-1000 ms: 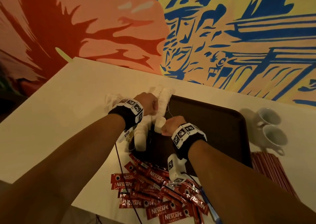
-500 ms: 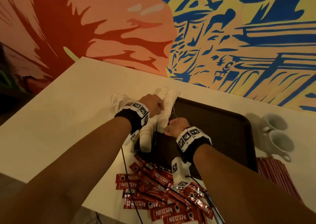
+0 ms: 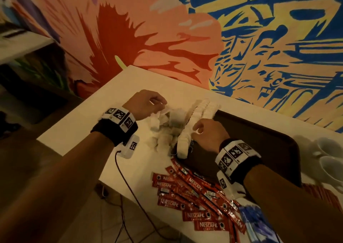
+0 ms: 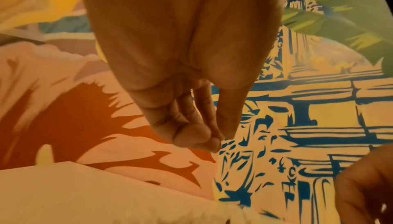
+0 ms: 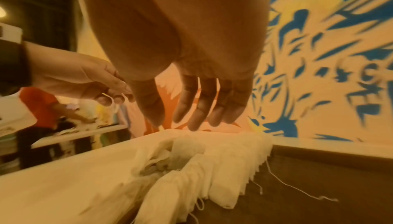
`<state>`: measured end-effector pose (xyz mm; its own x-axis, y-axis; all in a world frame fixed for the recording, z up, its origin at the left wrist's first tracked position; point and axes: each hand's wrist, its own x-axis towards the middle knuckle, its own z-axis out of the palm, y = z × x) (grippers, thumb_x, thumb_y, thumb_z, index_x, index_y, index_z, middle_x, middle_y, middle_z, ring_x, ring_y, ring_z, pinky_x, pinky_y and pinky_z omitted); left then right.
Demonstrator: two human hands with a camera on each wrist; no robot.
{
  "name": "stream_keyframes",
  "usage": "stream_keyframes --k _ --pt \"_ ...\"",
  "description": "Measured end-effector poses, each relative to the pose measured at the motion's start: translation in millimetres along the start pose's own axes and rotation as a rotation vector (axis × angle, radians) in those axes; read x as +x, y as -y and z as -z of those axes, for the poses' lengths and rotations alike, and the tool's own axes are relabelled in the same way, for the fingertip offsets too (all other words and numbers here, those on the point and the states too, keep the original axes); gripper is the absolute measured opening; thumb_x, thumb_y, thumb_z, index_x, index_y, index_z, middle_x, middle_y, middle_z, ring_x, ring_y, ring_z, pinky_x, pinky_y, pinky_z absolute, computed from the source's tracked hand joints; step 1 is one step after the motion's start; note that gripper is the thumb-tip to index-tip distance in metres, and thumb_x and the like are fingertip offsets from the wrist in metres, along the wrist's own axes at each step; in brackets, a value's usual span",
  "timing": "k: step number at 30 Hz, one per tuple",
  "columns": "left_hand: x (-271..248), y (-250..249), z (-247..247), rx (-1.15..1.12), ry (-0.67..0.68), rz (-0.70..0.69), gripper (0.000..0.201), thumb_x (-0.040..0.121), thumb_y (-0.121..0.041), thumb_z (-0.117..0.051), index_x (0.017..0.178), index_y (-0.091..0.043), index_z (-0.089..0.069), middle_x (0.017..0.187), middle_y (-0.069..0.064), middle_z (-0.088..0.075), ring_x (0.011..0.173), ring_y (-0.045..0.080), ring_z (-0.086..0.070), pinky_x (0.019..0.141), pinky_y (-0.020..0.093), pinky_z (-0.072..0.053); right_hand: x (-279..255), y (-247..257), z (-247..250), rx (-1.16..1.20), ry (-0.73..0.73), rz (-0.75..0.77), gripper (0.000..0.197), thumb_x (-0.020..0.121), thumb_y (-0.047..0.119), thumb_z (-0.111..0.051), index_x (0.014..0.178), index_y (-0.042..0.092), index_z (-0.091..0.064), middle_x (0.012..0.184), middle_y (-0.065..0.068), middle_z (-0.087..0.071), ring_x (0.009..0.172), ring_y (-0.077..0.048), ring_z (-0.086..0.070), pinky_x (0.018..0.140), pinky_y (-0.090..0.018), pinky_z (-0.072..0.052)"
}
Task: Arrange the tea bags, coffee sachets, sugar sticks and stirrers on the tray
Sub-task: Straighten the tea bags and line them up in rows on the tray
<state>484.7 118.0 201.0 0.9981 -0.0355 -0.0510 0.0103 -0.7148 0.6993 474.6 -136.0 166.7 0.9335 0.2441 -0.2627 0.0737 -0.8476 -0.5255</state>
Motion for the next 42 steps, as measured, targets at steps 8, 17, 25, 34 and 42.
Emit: stream_keyframes --k 8,17,25,34,42 --pt "-49.9 79.7 -25.9 0.256 0.228 0.257 0.027 0.089 -0.037 -0.073 0.112 -0.025 -0.068 0.104 -0.008 -0.068 0.093 0.01 -0.06 0.076 0.019 -0.043 3.6 38.6 -50.8 -0.547 0.123 0.235 0.049 0.093 0.055 -0.054 0.125 0.02 -0.059 0.132 -0.009 -0.058 0.129 -0.032 -0.043 0.116 -0.046 -0.024" --pt "-36.2 101.5 -69.0 0.404 0.267 0.351 0.06 0.082 -0.055 -0.069 0.133 -0.029 -0.049 0.124 0.0 -0.061 0.112 0.023 -0.059 0.094 0.035 -0.048 46.1 46.7 -89.7 -0.689 0.239 0.173 0.074 0.087 0.066 -0.06 0.135 0.011 -0.046 0.14 -0.014 -0.055 0.139 -0.035 -0.038 0.121 -0.055 -0.007" --pt "-27.3 93.9 -79.6 0.443 0.278 0.264 0.022 0.089 -0.041 -0.061 0.101 -0.023 -0.06 0.108 0.004 -0.065 0.094 0.024 -0.061 0.075 0.032 -0.045 58.5 49.7 -106.1 -0.747 0.203 0.144 0.09 0.087 0.075 -0.051 0.142 0.005 -0.043 0.147 -0.02 -0.042 0.139 -0.039 -0.033 0.12 -0.059 -0.008" --pt "-26.1 118.2 -71.7 0.263 0.227 0.345 0.023 0.085 -0.038 -0.069 0.083 -0.031 -0.048 0.1 0.002 -0.066 0.085 0.022 -0.063 0.073 0.031 -0.049 63.2 49.3 -112.1 -0.699 0.208 0.138 0.084 0.086 0.07 -0.058 0.143 0.011 -0.04 0.148 -0.022 -0.042 0.138 -0.039 -0.037 0.12 -0.054 -0.014" --pt "-8.5 112.4 -56.3 0.058 0.119 0.288 0.069 0.082 -0.033 -0.075 0.136 -0.044 -0.033 0.088 0.002 -0.07 0.071 0.021 -0.07 0.077 0.042 -0.06 62.3 51.5 -111.2 -0.58 0.177 0.22 0.061 0.091 0.05 -0.062 0.138 0.015 -0.043 0.136 -0.009 -0.056 0.128 -0.033 -0.049 0.119 -0.054 -0.013"
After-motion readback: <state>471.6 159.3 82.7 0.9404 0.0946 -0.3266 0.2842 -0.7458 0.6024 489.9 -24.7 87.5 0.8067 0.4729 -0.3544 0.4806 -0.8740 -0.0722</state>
